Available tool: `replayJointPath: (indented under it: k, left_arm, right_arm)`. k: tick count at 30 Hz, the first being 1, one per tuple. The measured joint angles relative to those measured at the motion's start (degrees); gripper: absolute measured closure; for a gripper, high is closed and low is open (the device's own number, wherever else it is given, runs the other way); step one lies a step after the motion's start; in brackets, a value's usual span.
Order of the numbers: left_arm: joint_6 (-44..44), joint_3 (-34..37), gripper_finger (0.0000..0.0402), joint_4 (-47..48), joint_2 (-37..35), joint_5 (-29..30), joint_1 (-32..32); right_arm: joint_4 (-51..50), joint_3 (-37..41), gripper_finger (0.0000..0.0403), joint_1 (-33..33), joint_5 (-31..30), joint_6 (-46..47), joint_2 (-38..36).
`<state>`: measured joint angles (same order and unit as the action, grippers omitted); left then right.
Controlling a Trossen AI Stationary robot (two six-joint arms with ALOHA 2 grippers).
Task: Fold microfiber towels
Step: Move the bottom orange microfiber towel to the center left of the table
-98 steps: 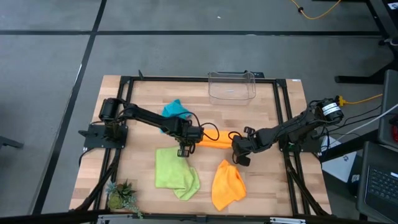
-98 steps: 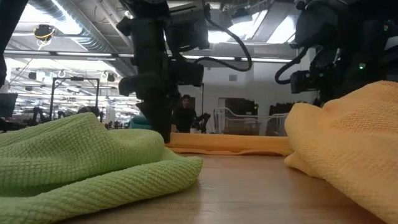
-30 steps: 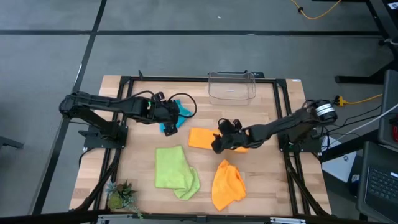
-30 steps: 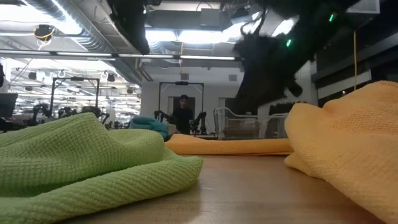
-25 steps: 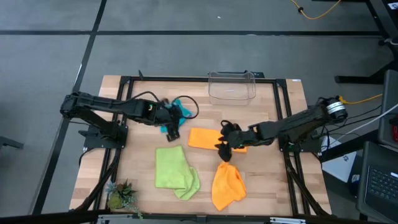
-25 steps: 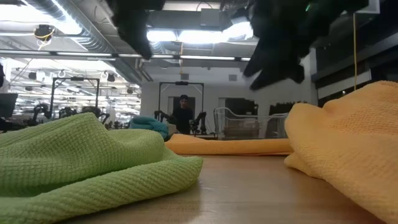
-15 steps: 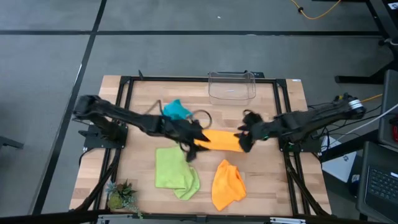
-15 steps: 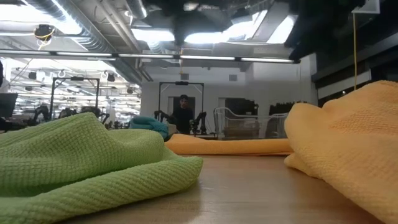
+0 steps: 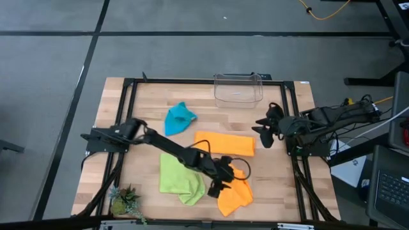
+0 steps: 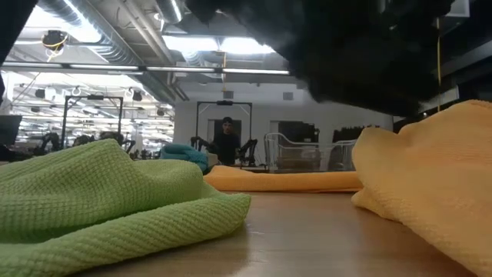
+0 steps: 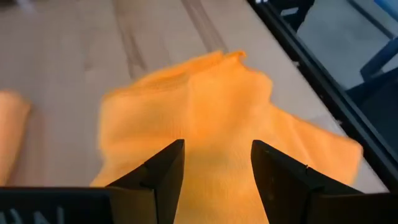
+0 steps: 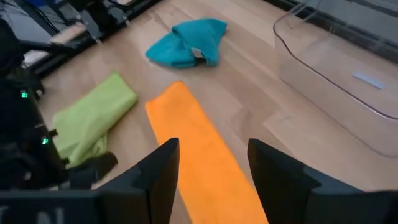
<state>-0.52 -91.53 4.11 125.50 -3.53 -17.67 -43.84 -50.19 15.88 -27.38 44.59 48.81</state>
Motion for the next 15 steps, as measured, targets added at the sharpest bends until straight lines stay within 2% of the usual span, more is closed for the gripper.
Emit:
replayJointPath:
  k: [7,15]
  left_arm:
    - [-2.72,-3.52,0.0224,1.65,6.21,-1.27,-0.28]
    - [-9.55,-4.19,0.0224,28.69,4.73,0.24,-0.88]
  right_arm:
    - [-0.51,0.04,0.0209,0.0,1.04,0.28,3.37]
    - [-1.13,0.04,0.0209,0.13,4.55,0.25,7.03]
